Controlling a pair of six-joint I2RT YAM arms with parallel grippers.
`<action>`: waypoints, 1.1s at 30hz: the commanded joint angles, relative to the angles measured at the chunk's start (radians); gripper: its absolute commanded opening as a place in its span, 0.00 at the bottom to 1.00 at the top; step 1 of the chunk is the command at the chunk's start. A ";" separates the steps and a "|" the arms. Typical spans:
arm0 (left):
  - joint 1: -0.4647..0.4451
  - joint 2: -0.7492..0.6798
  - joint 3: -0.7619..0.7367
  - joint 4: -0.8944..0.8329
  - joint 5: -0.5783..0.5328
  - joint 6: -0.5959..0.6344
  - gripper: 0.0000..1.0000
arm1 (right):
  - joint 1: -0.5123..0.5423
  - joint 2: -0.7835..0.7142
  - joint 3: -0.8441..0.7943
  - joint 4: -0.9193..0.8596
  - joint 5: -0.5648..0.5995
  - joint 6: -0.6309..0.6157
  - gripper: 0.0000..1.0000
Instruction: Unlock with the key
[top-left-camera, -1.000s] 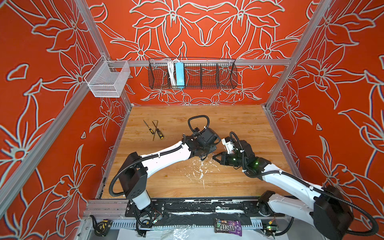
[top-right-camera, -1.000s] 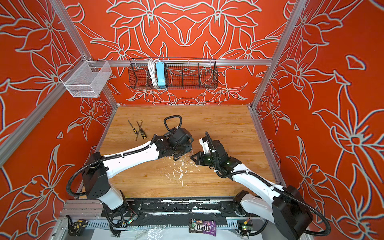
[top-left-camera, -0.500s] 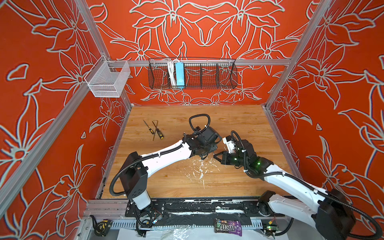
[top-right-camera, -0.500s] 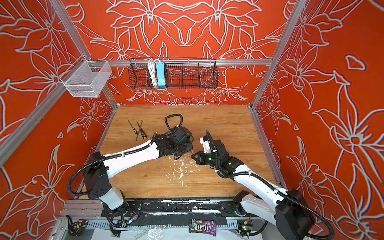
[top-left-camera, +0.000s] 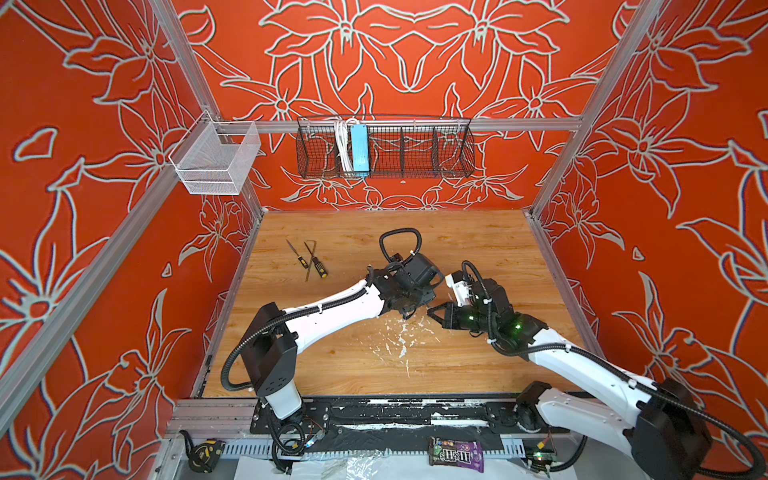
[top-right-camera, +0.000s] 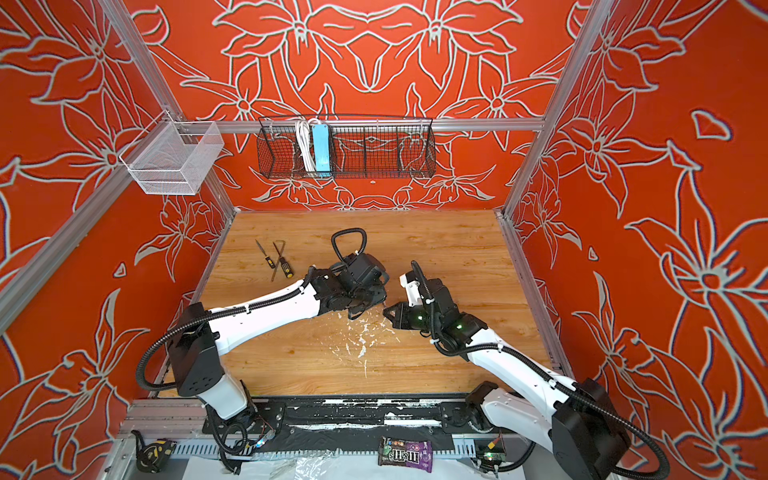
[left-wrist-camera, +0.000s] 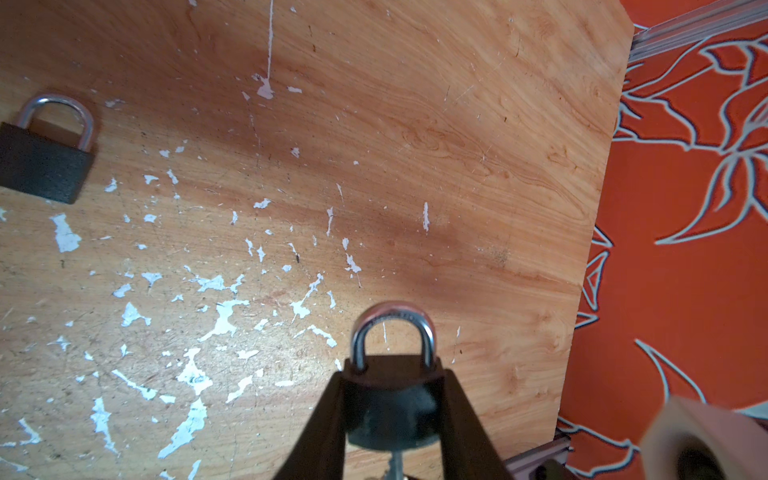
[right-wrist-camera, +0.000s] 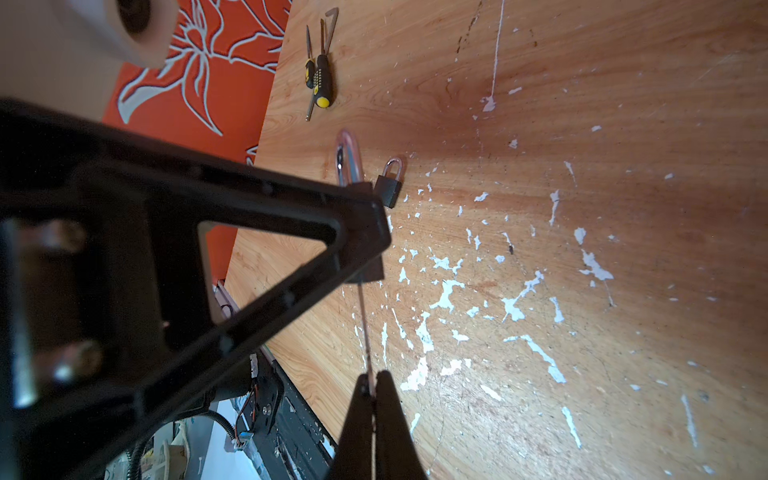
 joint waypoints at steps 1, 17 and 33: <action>-0.006 -0.001 0.014 -0.003 0.000 0.006 0.00 | 0.002 0.009 0.043 -0.003 0.016 -0.018 0.00; -0.006 0.005 0.013 -0.022 -0.006 0.011 0.00 | 0.001 -0.002 0.087 -0.067 0.053 -0.044 0.00; -0.008 -0.012 0.007 -0.067 0.016 -0.012 0.00 | -0.003 0.038 0.171 -0.127 0.064 -0.079 0.00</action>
